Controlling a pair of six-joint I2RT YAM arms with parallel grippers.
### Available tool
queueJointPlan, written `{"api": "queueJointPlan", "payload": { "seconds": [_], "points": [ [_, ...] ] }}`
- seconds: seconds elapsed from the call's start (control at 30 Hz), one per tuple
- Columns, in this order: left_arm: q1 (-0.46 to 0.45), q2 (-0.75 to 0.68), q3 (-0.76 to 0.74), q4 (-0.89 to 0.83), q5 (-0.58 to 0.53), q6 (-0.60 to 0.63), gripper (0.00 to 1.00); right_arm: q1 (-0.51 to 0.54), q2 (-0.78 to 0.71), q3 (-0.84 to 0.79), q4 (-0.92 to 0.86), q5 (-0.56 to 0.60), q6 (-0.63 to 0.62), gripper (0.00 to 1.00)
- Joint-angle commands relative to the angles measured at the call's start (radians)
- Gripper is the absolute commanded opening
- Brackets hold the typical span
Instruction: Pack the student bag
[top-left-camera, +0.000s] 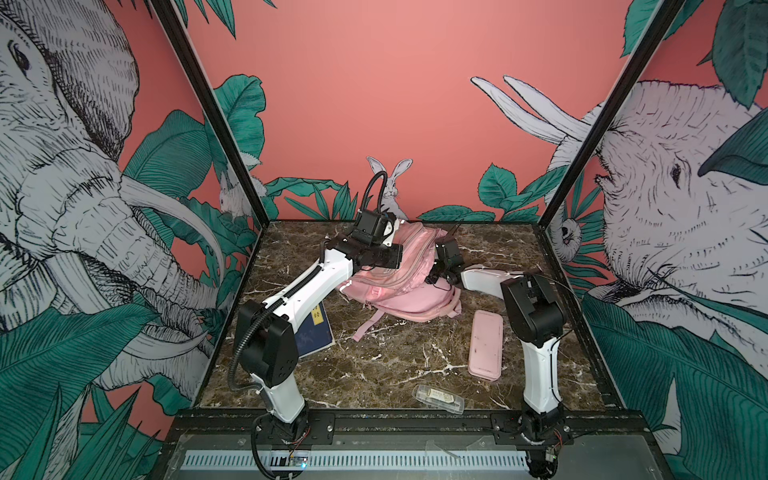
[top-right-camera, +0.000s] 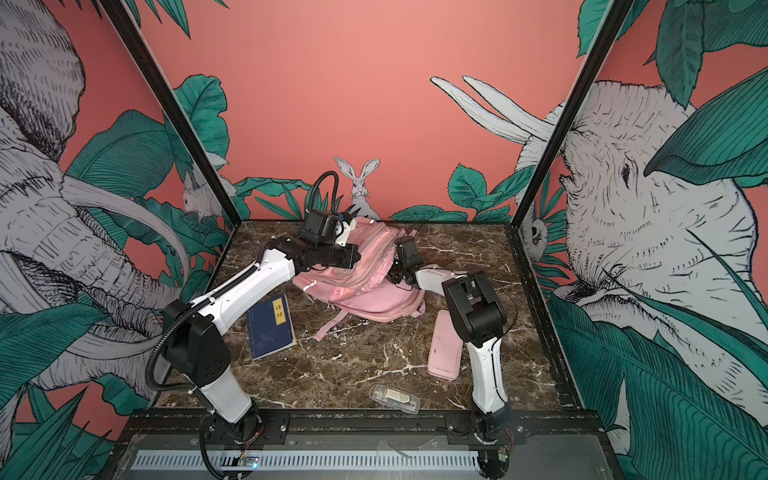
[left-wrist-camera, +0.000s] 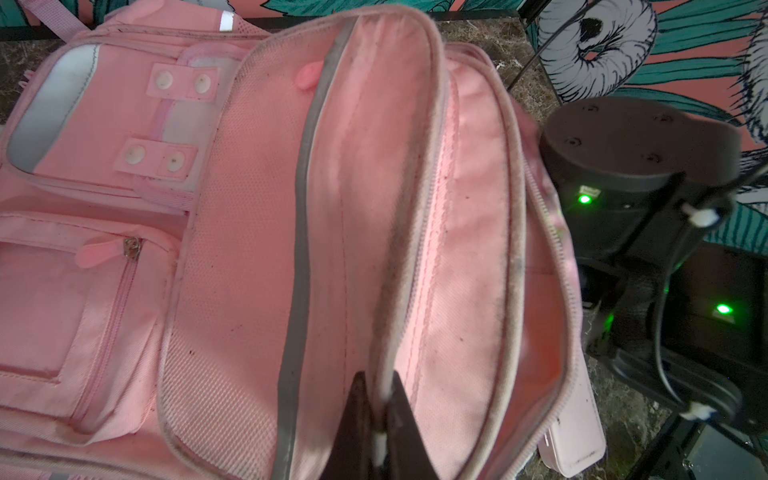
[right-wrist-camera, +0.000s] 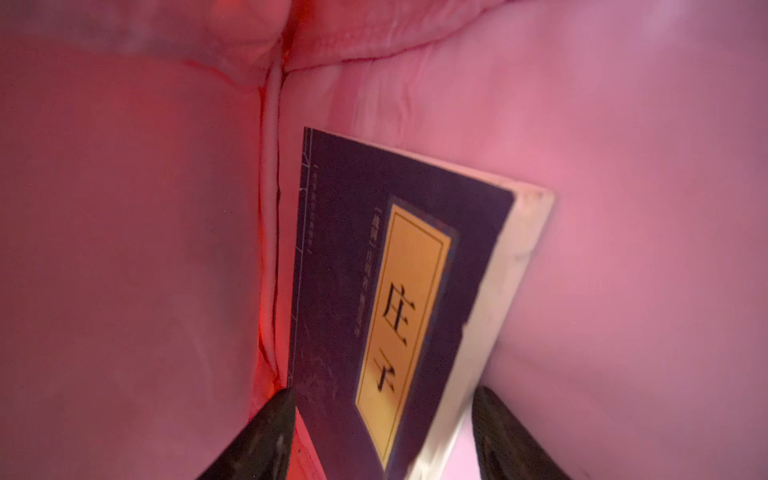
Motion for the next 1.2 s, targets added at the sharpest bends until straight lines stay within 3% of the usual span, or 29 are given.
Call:
{"api": "queueJointPlan", "payload": {
  "seconds": [0.0, 0.6, 0.87, 1.17],
  "points": [
    [0.009, -0.079, 0.000, 0.082, 0.018, -0.013, 0.00, -0.007, -0.062, -0.007, -0.078, -0.004, -0.068, 0.68],
    [0.008, -0.022, -0.042, 0.124, 0.024, -0.050, 0.00, -0.067, -0.479, -0.355, -0.331, 0.094, -0.299, 0.66],
    [-0.036, 0.032, -0.031, 0.113, 0.005, -0.040, 0.00, -0.071, -0.722, -0.424, -0.470, 0.168, -0.381, 0.64],
    [-0.100, 0.116, -0.006, 0.085, -0.050, -0.027, 0.00, -0.072, -0.895, -0.476, -0.556, 0.201, -0.415, 0.62]
  ]
}}
